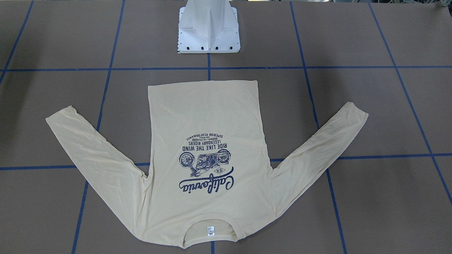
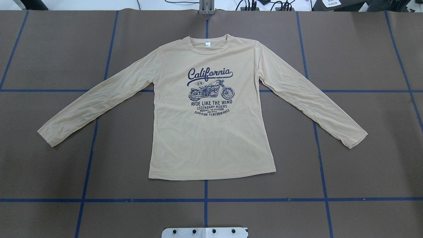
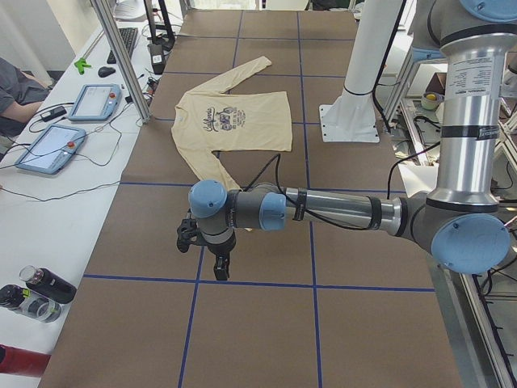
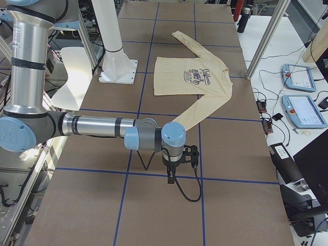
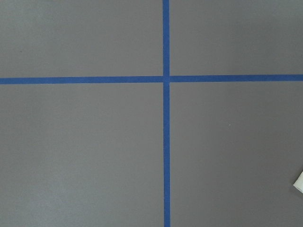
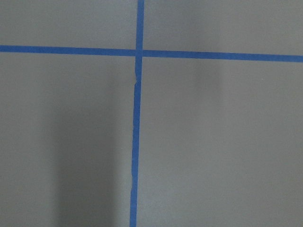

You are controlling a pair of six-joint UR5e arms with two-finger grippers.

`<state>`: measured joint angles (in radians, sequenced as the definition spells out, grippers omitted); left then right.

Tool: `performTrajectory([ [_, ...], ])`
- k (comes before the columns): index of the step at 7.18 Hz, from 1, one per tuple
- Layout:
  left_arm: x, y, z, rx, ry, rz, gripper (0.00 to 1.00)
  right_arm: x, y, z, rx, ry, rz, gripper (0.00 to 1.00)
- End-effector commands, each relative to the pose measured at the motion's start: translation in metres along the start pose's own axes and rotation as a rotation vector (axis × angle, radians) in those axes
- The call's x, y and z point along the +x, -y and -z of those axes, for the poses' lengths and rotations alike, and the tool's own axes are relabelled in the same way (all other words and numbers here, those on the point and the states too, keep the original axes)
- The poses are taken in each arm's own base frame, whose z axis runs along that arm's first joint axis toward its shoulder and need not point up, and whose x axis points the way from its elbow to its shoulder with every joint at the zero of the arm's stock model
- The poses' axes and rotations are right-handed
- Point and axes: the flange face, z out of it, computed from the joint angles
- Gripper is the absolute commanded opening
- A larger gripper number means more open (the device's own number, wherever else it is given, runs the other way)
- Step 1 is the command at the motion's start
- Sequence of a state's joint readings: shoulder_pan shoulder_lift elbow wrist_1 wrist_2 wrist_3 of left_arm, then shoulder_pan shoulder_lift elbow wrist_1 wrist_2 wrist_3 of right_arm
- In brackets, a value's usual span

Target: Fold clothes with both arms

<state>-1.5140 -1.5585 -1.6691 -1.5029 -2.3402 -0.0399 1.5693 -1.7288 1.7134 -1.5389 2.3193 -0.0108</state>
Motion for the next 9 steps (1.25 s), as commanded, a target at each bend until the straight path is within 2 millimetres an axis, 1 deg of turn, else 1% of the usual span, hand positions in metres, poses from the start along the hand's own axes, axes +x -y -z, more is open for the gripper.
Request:
performTrajectory([
  [1,0.0,0.0,0.0,0.0,-0.001,0.0,1.0,-0.003,0.002,0.003,0.008,0.0,0.006,1.0],
  [2,0.001,0.0,0.001,0.001,-0.001,-0.001,1.0,-0.005,0.003,0.005,0.013,0.001,0.012,1.0],
  [3,0.009,0.002,0.008,0.017,-0.001,-0.018,1.0,-0.009,0.007,0.009,0.022,0.004,0.02,1.0],
  [4,0.024,0.012,0.023,0.047,-0.001,-0.049,1.0,-0.025,0.011,0.025,0.054,0.019,0.055,1.0],
  [6,0.081,0.051,0.078,0.175,-0.005,-0.172,1.0,-0.033,0.015,0.03,0.076,0.045,0.083,1.0],
  [7,0.086,0.063,0.082,0.213,-0.009,-0.203,1.0,-0.034,0.016,0.022,0.061,0.06,0.08,1.0],
  [8,0.095,0.07,0.076,0.25,-0.009,-0.27,1.0,-0.044,0.018,0.026,0.087,0.137,0.109,1.0],
  [9,0.113,0.07,0.06,0.287,-0.027,-0.358,1.0,-0.056,0.026,0.021,0.105,0.195,0.164,1.0],
])
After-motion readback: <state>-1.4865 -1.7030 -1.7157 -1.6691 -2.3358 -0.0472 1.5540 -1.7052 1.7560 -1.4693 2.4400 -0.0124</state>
